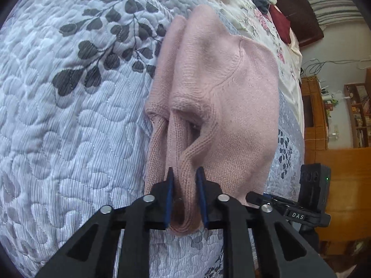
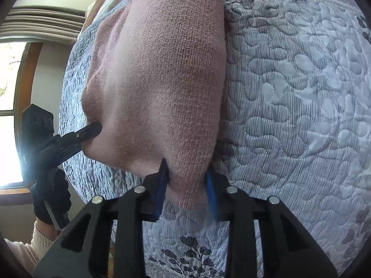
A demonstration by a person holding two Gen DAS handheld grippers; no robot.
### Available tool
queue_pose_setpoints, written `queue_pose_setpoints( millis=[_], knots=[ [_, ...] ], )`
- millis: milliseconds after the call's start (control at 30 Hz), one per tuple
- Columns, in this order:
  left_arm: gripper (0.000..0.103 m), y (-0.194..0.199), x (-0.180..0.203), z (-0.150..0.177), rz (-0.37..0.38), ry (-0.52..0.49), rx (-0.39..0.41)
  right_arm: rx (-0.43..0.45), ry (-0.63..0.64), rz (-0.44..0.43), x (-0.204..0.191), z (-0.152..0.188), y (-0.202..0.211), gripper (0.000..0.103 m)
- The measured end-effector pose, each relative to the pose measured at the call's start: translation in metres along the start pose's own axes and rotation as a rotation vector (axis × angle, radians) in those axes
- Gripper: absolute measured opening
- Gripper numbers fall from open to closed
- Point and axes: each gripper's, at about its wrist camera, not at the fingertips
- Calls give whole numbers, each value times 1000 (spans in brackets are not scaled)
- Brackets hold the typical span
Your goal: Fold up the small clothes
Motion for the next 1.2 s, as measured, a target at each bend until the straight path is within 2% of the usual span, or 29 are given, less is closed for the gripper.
queue_pose_setpoints(
  millis=[133,267,367,400,467,500,567,633,733,867,1033,1100,1200],
  knots=[
    [13,2,-4,2,-6,-22,-10,18,51,12,-11,2,8,21],
    [13,-12,-18,6,-30,-36,-38,-16,32,62,1,-1,-11,21],
    [18,-14,-19,4,-25,-13,-54,-16,37,74,2,0,-13,23],
    [21,-11,-19,1,-19,-3,-59,-16,44,76,2,0,-11,24],
    [39,-2,-17,-5,-56,16,-58,-9,41,62,1,-1,-3,34],
    [54,4,-16,-10,-67,19,-46,-2,38,52,2,-3,2,37],
    [58,14,-15,-19,-44,17,-5,29,27,12,4,-8,14,58],
    [66,19,-19,-32,-20,31,33,58,9,-40,6,-15,25,59],
    [67,10,-28,-52,7,54,34,93,-25,-91,9,-31,32,64],
    [67,-15,-44,-70,37,82,-1,119,-42,-115,9,-53,32,70],
    [72,-33,-54,-79,144,76,-9,118,-61,-166,17,-77,27,72],
    [72,-41,-55,-82,209,66,-17,110,-72,-179,18,-84,20,72],
    [79,-54,-53,-88,242,26,-42,91,-94,-205,20,-92,5,78]
  ],
)
Point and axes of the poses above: each gripper's, at about its wrist camera, not at the fingertips, and y roughly against the way its jaws point, x to its right, z to its underside, and after that the axes turned 12 degrees about -y, right-handed
